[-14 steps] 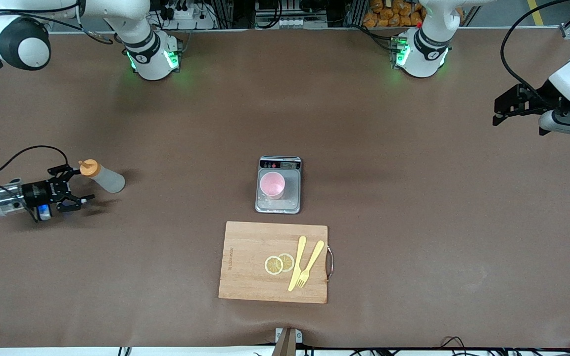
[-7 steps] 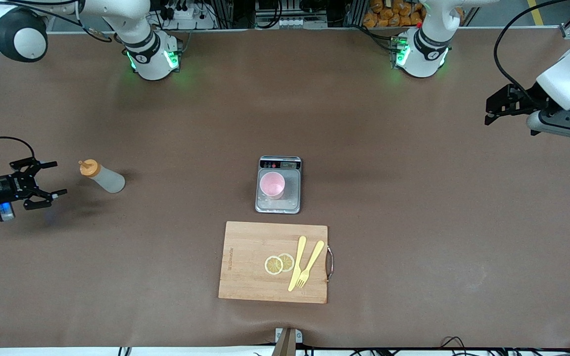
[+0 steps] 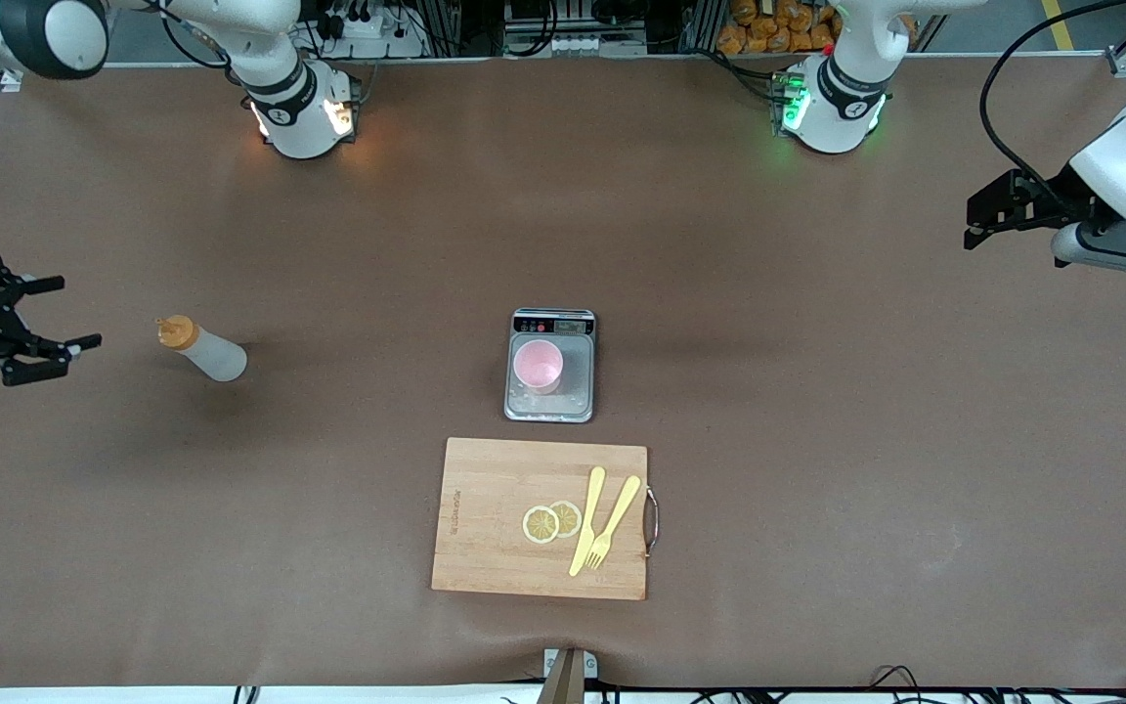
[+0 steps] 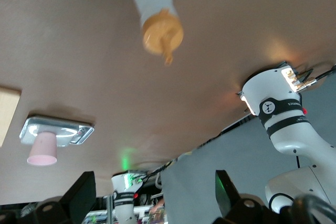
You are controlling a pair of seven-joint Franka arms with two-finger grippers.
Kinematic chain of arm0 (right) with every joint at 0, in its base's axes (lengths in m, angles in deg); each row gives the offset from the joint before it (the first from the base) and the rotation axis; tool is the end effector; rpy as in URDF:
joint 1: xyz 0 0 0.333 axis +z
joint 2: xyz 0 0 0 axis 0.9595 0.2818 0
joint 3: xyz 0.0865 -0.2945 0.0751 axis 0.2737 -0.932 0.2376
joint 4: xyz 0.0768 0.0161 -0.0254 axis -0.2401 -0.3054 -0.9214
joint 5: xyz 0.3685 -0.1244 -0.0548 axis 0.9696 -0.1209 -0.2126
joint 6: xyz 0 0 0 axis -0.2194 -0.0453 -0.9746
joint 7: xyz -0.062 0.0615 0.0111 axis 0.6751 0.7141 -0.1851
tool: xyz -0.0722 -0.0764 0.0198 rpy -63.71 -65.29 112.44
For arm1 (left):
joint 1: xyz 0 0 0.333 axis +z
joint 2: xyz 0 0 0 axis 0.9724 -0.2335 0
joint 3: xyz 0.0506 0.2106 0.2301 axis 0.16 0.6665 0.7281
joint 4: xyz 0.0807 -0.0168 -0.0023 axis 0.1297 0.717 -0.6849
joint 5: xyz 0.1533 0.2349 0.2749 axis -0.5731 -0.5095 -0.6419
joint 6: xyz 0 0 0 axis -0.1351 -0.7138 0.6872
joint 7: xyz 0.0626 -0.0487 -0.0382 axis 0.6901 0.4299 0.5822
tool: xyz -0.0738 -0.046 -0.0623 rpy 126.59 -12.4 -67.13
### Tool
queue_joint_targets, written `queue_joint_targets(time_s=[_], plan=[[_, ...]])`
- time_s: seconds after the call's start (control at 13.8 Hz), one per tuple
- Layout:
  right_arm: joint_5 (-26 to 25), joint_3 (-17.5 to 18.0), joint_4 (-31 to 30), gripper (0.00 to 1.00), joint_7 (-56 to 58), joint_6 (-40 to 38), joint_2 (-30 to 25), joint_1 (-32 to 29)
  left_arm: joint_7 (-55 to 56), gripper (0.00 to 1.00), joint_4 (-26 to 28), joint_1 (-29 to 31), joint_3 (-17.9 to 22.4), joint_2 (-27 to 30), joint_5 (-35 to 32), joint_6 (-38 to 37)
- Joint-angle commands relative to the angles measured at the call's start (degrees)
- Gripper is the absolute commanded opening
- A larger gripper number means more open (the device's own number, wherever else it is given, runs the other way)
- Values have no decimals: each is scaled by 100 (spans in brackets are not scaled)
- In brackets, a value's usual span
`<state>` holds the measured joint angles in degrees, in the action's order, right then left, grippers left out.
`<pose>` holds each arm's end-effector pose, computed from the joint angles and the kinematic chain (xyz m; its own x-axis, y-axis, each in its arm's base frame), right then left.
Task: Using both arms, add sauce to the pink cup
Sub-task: 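Set the bottle down and open the right gripper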
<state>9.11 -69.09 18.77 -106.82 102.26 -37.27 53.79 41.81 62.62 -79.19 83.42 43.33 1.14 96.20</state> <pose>0.6290 -0.1475 0.4777 0.3445 -0.5935 -0.7274 -0.7781 -0.6140 0.1324 0.5454 -0.0691 0.6324 0.9751 -0.2211 -0.0179 -0.2206 -0.9750 0.0285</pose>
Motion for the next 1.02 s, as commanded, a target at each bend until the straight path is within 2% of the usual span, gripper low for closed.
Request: queue_joint_targets(time_s=[0.0,0.15,0.29,0.44,0.65,0.8,0.95], plan=[[-357,-105,-194,100,-14,7,-811,742,70,100,13,-12,-9,29,-38,-11],[-586,-202,-194,100,-6,15,-1251,1402,70,100,30,-47,-18,21,-29,-3],[-604,-159,-203,100,-14,68,-1437,1562,62,100,39,-47,-18,12,-38,-3],[-840,-185,-221,100,116,103,-1665,1668,44,100,30,-56,-27,-128,-47,15],[-1324,-150,-421,100,1038,506,-2236,1738,9,100,39,-144,-27,-164,-47,41],[-1544,-150,-1034,100,1477,1076,-2832,1756,9,100,22,-144,-35,-138,-47,41],[-1615,-167,-2122,100,2023,1735,-3596,1765,0,100,13,-126,-62,-146,-55,76]])
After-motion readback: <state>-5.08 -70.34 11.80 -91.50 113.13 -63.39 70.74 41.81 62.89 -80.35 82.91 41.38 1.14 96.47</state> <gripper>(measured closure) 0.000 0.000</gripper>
